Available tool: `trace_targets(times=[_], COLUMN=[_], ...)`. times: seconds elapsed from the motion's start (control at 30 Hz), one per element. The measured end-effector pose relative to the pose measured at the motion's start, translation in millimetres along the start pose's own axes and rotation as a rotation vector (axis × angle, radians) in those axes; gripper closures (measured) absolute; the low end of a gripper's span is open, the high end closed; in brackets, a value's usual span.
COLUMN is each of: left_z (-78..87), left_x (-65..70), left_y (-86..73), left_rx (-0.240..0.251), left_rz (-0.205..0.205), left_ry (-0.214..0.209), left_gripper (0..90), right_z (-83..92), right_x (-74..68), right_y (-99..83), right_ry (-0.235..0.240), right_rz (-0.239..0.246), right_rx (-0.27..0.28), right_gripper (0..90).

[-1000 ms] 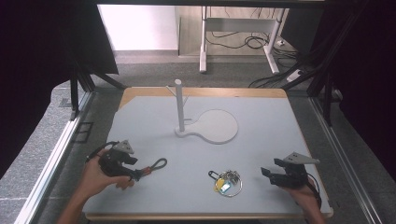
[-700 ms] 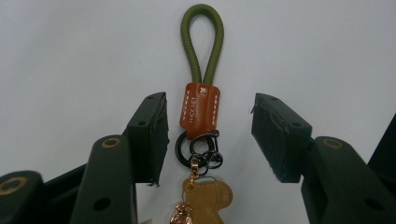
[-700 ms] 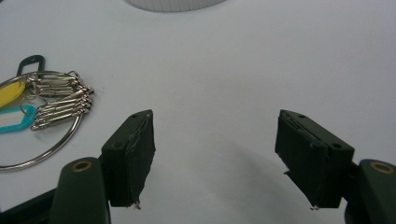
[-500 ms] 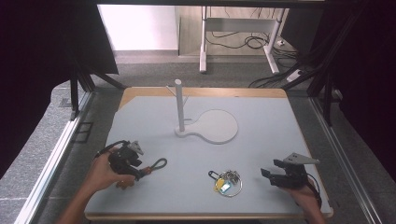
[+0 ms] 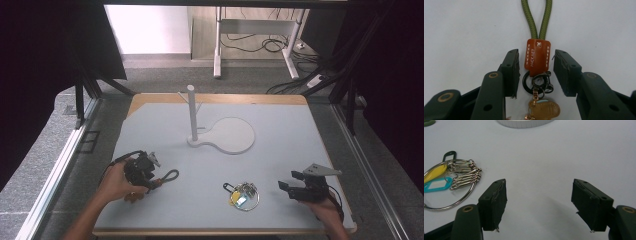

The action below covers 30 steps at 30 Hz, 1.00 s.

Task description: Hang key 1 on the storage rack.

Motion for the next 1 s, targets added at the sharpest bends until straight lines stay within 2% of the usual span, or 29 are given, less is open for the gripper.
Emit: trace_targets(times=[0.4,0.83,1.0], left_z=[-9.8,-9.3,-3.5], left_x=[-0.2,1.2,2.6], left_y=[1.4,2.4,2.4], left_rx=[-0.044,-0.034,-0.004], left_rz=[-0.015,-0.011,-0.003], left_ry=[-0.006,-0.006,-0.016], left_gripper=[61.0,66.5,66.5], right_z=[-2.3,-4.1,-3.4], right_x=[-0.2,1.0,2.4], right_y=[-1.4,-2.5,-2.4], right_ry=[-0.001,-0.005,-0.01], right_rz=[0.001,-0.001,-0.005], right_rx=[-0.01,-0.018,-0.014], right_gripper=[28.9,28.9,28.9])
Point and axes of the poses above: each handheld gripper's, and its own axes: z roughly backward along the jaws, y roughly out of its top, x roughly to its right, the point moved 9 cm from there along -z, roughly forward along the jaws, and after that the axes turned 6 degrees about -z, right-handed, at the moved point
